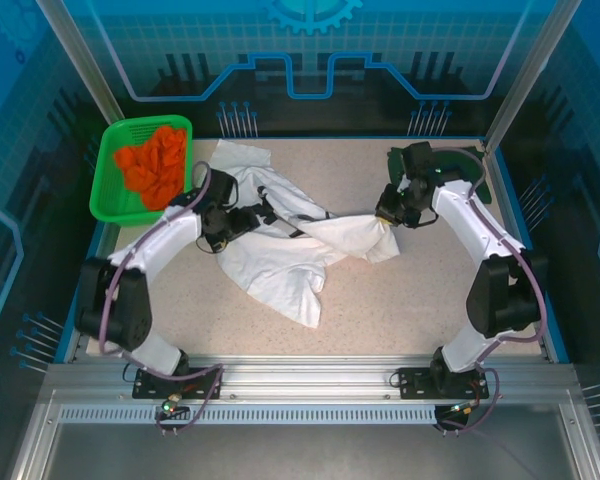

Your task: Fold and stack the t-shirts

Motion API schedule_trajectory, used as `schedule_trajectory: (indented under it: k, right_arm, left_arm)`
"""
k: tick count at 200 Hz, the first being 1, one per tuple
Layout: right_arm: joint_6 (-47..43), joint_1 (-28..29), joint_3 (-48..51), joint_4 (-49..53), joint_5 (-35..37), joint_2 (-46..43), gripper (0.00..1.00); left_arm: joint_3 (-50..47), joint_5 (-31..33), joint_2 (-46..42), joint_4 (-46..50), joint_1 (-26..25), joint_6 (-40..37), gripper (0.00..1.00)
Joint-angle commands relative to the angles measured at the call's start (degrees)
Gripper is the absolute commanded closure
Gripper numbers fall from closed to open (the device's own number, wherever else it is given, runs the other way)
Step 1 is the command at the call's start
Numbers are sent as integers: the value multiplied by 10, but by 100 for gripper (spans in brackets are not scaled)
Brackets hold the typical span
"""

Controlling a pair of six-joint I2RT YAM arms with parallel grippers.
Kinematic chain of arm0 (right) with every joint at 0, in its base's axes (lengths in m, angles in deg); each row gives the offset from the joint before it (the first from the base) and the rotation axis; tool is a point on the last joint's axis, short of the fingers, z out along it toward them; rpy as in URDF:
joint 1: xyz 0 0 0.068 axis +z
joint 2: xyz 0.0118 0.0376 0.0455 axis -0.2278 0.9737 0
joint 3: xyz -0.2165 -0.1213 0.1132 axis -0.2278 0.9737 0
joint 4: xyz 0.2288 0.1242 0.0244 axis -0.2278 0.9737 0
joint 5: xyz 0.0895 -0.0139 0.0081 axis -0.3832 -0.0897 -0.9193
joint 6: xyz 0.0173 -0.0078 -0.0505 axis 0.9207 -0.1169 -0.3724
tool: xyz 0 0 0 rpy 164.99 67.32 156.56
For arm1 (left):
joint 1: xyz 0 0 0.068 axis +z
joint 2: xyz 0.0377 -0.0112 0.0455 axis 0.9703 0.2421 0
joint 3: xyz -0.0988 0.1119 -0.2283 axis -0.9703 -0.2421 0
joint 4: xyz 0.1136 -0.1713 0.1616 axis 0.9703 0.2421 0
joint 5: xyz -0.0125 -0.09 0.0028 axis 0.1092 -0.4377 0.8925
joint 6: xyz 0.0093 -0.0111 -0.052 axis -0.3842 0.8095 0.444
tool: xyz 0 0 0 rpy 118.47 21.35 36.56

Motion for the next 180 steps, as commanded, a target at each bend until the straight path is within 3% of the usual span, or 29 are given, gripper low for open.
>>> schedule_trajectory:
  k: [1, 36, 58, 75, 99, 114, 142, 157, 180]
  right_arm:
    - [15, 6, -34, 43, 25, 10, 96]
    - [15, 11, -4, -6, 53, -7, 94]
    - [-1, 19, 16, -25, 19, -13, 92]
    - [-20, 31, 25, -26, 32, -22, 91]
    - [-38, 33, 51, -40, 59, -37, 90]
    - [-30, 29, 65, -49, 52, -42, 90]
    - [24, 42, 99, -55, 77, -74, 90]
    - [33, 53, 113, -62, 101, -99, 88]
    - [45, 57, 118, -49, 110, -109, 88]
  left_arm:
    - [-59, -53, -70, 37, -43, -16, 19]
    - [-131, -126, -104, 45, -135, -23, 18]
    - [-161, -140, -115, 11, -190, 77, 12]
    - [-178, -161, -106, -54, -225, 175, 12]
    - [-181, -150, -53, -58, -248, 211, 10]
    - [-166, -153, -14, -32, -247, 183, 10]
    - [-80, -108, 48, 70, -222, 39, 11]
    - [-70, -117, 73, 52, -212, 11, 12]
    - [-73, -157, 122, -11, -206, 30, 21]
